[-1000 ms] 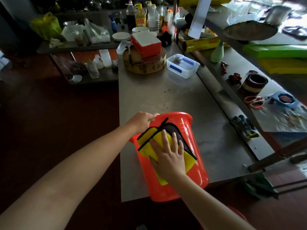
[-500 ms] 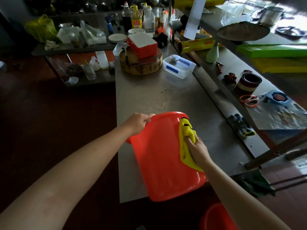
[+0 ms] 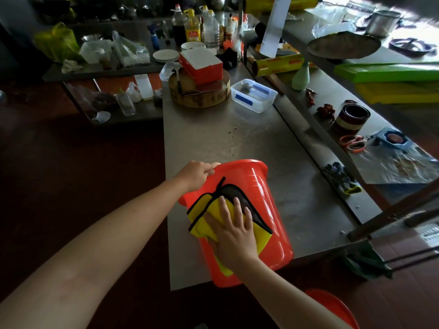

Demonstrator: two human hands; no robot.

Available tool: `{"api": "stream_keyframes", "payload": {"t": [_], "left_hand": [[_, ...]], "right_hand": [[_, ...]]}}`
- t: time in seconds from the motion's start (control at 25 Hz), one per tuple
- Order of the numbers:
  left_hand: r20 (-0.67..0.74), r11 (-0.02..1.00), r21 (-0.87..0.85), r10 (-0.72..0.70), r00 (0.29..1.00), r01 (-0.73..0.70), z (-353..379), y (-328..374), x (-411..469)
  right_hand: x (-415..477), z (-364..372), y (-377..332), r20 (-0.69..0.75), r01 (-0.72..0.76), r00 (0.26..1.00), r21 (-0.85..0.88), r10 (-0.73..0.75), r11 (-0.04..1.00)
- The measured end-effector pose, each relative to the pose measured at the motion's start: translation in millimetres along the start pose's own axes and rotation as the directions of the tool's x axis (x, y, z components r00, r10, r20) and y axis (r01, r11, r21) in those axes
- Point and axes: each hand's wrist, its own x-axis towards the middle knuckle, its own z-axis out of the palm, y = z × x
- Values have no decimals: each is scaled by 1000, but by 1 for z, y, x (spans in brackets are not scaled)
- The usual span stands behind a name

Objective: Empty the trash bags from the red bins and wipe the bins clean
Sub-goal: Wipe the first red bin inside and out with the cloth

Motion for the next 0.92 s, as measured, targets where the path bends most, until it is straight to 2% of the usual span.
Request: {"api": "stream_keyframes", "payload": {"t": [0.12, 0.24, 0.32, 0.44, 0.52, 0.56, 0.64, 0.68, 0.76, 0.84, 0.92], "left_hand": [[-8, 1000, -1, -4, 1000, 4, 1, -3, -1], [-27, 1000, 14, 1, 1000, -1, 2, -2, -1], [-33, 1000, 14, 10, 999, -9, 4, 0, -2], [-45, 1000, 8, 12, 999, -12, 6, 4, -3], [-59, 999, 31, 22, 998, -20, 7, 8, -2], [-61, 999, 42, 25, 998, -23, 8, 10, -1], [-65, 998, 60, 17, 998, -13, 9, 14, 2], [-68, 997, 72, 12, 998, -7, 8, 15, 4], [-65, 996, 85, 15, 998, -10, 7, 18, 6], [-53, 997, 78, 23, 998, -19, 7, 21, 6], [-51, 996, 82, 24, 998, -20, 7, 22, 5]], "right_hand": [[1, -8, 21, -38, -69, 997, 87, 72, 994], [-1, -12, 61, -17, -243, 967, 224, 253, 944], [1, -12, 91, 81, -385, 919, 404, 386, 830], [4, -10, 123, 249, -535, 818, 658, 518, 530], [5, -11, 124, 286, -577, 784, 664, 551, 476], [5, -12, 118, 286, -595, 776, 628, 562, 501], [3, -13, 93, 190, -570, 812, 461, 552, 681], [-1, -13, 74, 105, -503, 860, 340, 500, 795], [-16, -9, 34, -12, -273, 960, 158, 279, 949], [-31, 1, 4, -19, -6, 1000, 20, 6, 1000], [-37, 10, -7, 47, 159, 987, -83, -155, 984]]}}
